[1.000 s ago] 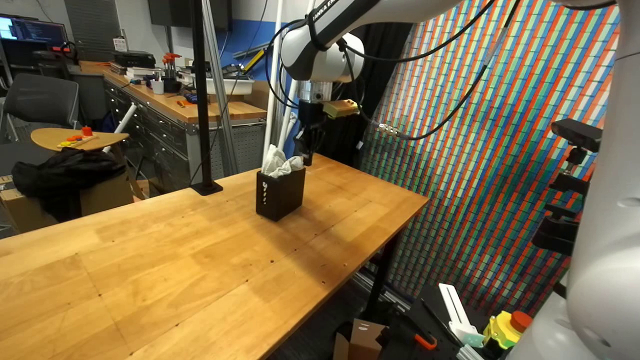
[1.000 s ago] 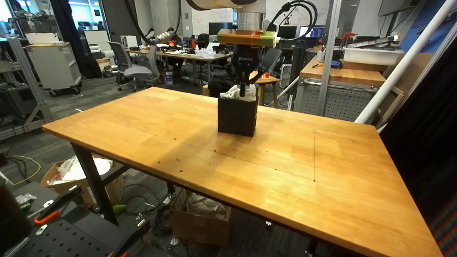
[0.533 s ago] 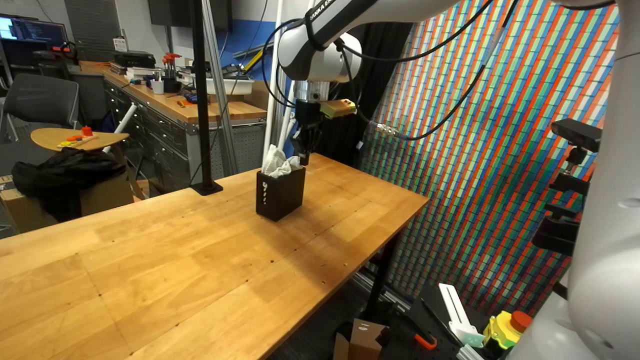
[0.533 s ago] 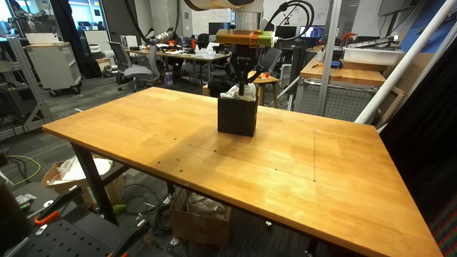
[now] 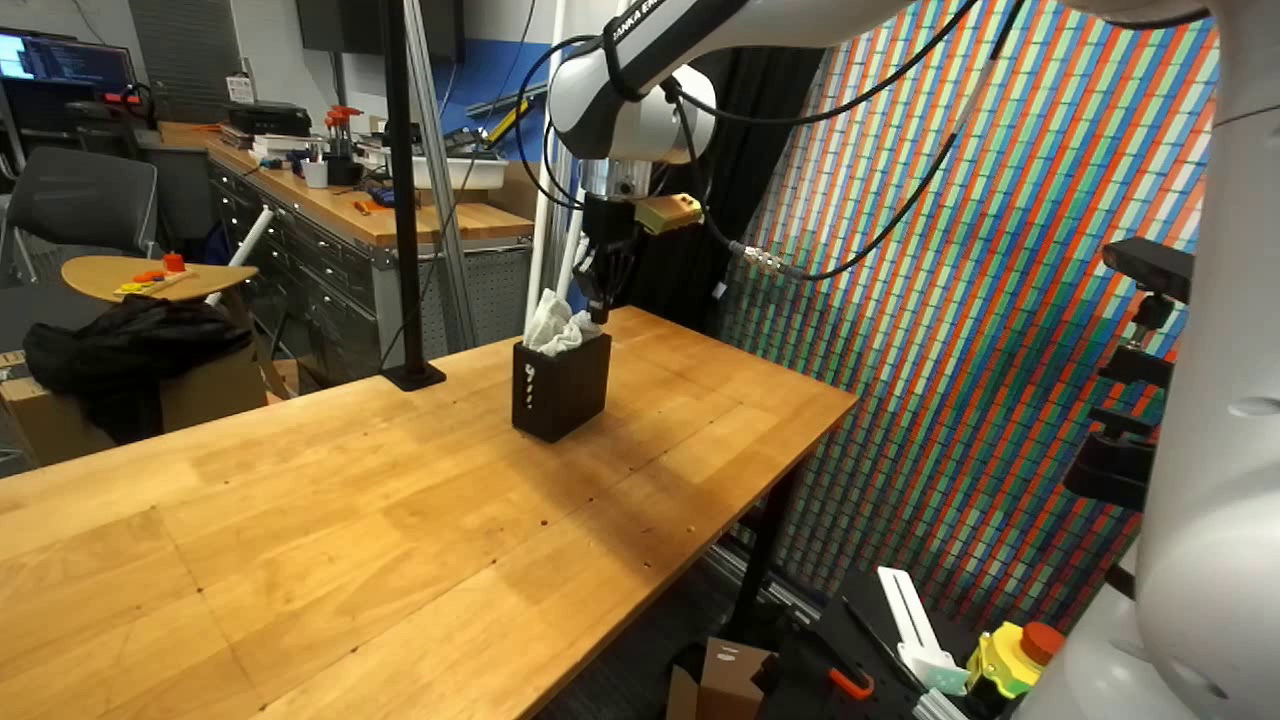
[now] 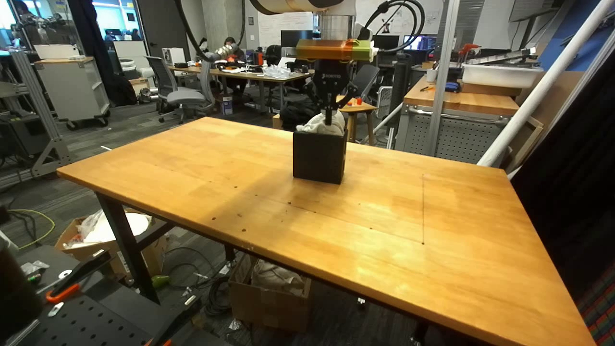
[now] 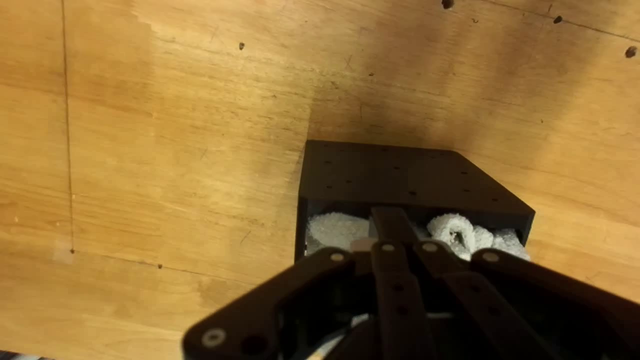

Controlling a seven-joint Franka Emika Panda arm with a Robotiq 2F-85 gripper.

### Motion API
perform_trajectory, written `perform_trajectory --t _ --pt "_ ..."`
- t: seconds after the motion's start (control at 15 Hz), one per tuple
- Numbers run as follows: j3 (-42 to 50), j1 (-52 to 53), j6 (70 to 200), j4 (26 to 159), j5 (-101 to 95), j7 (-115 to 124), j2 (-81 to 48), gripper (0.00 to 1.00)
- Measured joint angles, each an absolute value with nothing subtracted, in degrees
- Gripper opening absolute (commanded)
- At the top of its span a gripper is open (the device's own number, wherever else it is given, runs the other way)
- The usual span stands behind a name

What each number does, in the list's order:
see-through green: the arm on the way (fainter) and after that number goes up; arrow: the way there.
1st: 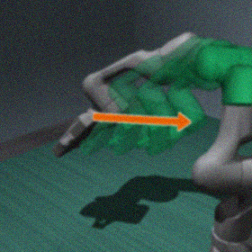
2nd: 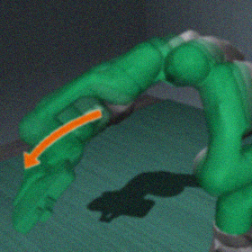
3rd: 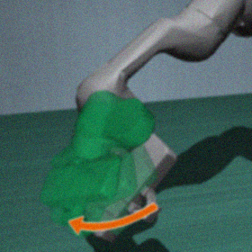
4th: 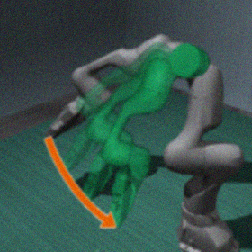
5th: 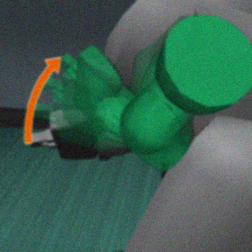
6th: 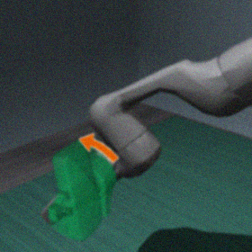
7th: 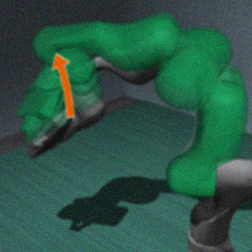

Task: Put the white towel in the black box

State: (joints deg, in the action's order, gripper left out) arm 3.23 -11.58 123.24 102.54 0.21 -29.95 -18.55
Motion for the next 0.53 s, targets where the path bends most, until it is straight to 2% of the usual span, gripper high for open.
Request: perform_trajectory --t 0.53 --pt "1.76 -11.59 123.04 96.44 0.37 -32.52 -23.90 0.00"
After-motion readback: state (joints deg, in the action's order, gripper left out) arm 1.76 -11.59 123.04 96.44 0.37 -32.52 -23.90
